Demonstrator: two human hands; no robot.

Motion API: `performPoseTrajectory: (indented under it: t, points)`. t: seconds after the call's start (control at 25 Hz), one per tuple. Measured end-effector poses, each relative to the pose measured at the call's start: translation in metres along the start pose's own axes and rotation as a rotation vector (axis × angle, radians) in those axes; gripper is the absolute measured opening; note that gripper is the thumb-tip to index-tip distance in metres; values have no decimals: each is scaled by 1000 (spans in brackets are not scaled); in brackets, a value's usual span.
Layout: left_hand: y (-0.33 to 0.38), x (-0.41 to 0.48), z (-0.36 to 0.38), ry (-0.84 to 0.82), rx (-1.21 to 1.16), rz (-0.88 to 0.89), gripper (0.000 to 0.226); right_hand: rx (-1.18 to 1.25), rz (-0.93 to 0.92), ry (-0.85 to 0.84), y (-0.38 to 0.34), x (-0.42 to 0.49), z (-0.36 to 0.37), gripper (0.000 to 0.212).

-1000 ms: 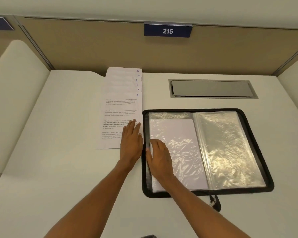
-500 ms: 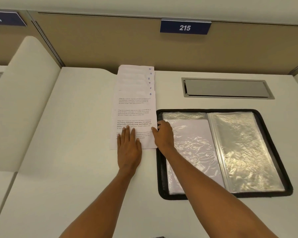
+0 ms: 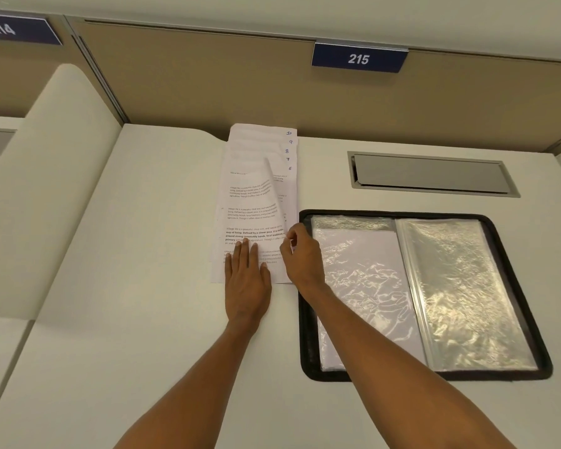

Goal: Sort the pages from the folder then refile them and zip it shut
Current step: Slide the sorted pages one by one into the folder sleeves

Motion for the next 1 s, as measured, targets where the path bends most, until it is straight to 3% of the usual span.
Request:
performPoseTrajectory:
  t: [0.16, 0.36, 0.6, 0.84, 1.0]
  points:
    - [1, 0, -1, 13, 17, 15, 55, 96, 120, -29, 18, -1, 4, 27]
    - [4, 0, -8, 46, -1, 41, 53, 374, 327, -107, 54, 8, 6, 17]
    - [7, 8, -44, 184, -170, -46, 47, 551, 444, -204, 85, 8, -13, 21]
    - [1, 28, -68, 264, -465, -298, 49, 681, 457, -318, 105, -3, -52, 22]
    - [16, 40, -38, 192, -928, -467, 13, 701, 438, -362, 136, -7, -88, 21]
Point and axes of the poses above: each hand's wrist, its own x-axis towards the middle knuckle, its own z-axis out of the palm, y = z × x, the point moved 10 cm from there along x, towards the middle knuckle, and after that the axes turned 13 degrees about z, right-handed, at the moved point
